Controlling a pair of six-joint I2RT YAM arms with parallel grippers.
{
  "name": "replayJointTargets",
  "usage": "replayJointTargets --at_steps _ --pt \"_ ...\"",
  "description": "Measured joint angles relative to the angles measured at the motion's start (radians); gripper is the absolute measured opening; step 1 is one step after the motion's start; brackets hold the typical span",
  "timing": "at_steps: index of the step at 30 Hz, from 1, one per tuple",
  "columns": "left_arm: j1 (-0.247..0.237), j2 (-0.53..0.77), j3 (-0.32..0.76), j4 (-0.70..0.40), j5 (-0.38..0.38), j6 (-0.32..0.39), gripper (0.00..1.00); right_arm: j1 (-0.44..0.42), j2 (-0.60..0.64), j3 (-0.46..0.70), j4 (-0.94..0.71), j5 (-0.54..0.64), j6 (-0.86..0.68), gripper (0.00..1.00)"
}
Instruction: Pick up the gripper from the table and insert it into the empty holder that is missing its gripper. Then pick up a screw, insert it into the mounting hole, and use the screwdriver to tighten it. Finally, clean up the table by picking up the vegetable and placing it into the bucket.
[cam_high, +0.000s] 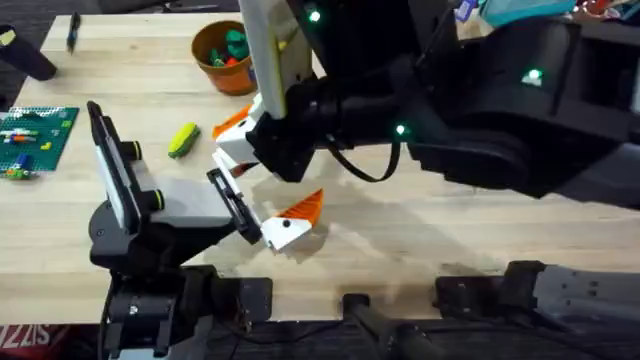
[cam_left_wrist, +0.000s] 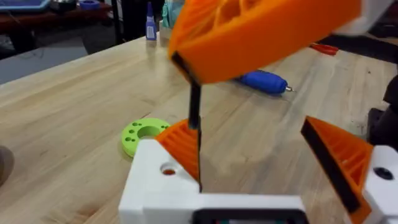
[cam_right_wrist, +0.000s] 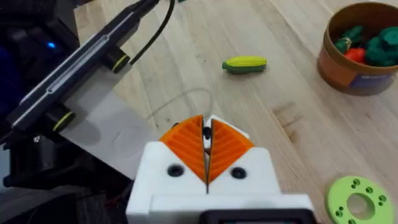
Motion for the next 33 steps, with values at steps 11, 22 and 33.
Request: replayJointTargets --at_steps 11,22,33 --pt "0.0 0.0 0.0 0.0 0.0 0.0 0.984 0.0 0.021 0.0 0.034 0.0 0.001 0.006" --pt "0.0 0.0 0.0 0.0 0.0 0.0 0.985 0.0 0.026 0.0 0.025 0.0 0.004 0.006" --pt "0.0 0.0 0.0 0.0 0.0 0.0 0.985 0.0 0.054 0.0 0.024 0.019 0.005 0.006"
